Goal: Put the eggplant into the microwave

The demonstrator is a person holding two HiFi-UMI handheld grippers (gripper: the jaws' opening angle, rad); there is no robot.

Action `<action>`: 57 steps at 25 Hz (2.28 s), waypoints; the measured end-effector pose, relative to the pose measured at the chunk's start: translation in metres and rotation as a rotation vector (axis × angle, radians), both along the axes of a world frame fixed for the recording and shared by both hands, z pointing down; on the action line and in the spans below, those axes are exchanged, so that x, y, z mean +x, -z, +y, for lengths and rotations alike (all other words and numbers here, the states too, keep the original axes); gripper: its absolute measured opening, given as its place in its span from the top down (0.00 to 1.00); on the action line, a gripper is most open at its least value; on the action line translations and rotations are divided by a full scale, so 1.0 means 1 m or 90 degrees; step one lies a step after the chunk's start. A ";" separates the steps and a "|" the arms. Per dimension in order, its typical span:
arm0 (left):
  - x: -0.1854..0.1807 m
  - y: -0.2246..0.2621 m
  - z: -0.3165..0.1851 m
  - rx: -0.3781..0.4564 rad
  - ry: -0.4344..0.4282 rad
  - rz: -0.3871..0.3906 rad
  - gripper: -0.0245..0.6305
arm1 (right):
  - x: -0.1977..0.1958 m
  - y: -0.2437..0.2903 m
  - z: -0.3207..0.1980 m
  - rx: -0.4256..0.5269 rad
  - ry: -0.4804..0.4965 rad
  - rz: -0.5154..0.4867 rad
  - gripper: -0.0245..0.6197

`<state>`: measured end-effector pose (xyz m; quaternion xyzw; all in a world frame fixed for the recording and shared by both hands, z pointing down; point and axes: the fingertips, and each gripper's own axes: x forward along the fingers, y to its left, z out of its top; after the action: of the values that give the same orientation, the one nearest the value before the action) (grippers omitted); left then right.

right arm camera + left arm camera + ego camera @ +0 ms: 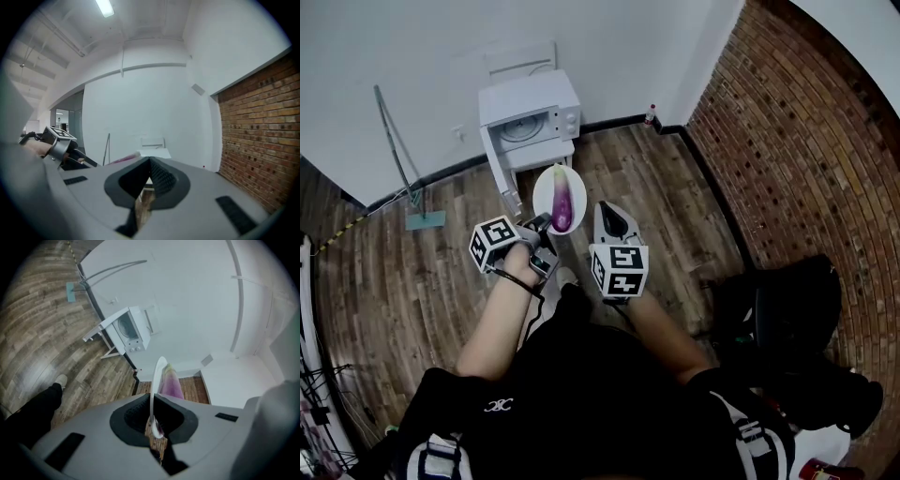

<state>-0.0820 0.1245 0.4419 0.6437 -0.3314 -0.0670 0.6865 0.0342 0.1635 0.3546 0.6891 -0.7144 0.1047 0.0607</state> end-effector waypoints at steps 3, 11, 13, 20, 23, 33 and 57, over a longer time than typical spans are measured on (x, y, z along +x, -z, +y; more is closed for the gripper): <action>0.010 0.005 -0.049 0.018 0.001 0.002 0.94 | 0.012 0.005 -0.048 0.006 0.010 0.008 0.94; 0.026 0.011 -0.165 0.028 0.013 0.005 0.94 | 0.026 0.018 -0.174 0.004 0.040 0.008 0.94; 0.026 0.009 -0.189 0.025 0.018 0.006 0.94 | 0.023 0.015 -0.202 -0.004 0.049 0.010 0.94; 0.019 -0.009 -0.251 0.015 0.017 -0.011 0.94 | 0.021 0.000 -0.270 -0.038 0.062 0.019 0.94; 0.020 -0.020 -0.268 0.000 0.024 -0.011 0.94 | 0.022 -0.009 -0.287 -0.055 0.072 0.024 0.94; 0.025 -0.044 -0.302 -0.019 0.078 -0.032 0.94 | 0.015 -0.029 -0.351 -0.072 0.166 0.016 0.94; 0.077 -0.098 -0.339 -0.057 0.426 -0.039 0.94 | 0.061 -0.074 -0.457 -0.110 0.467 0.010 0.94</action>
<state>-0.0045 -0.2149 0.5395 0.4703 -0.5476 -0.2545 0.6435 0.0947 -0.2932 0.4285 0.3805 -0.9018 0.1308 0.1576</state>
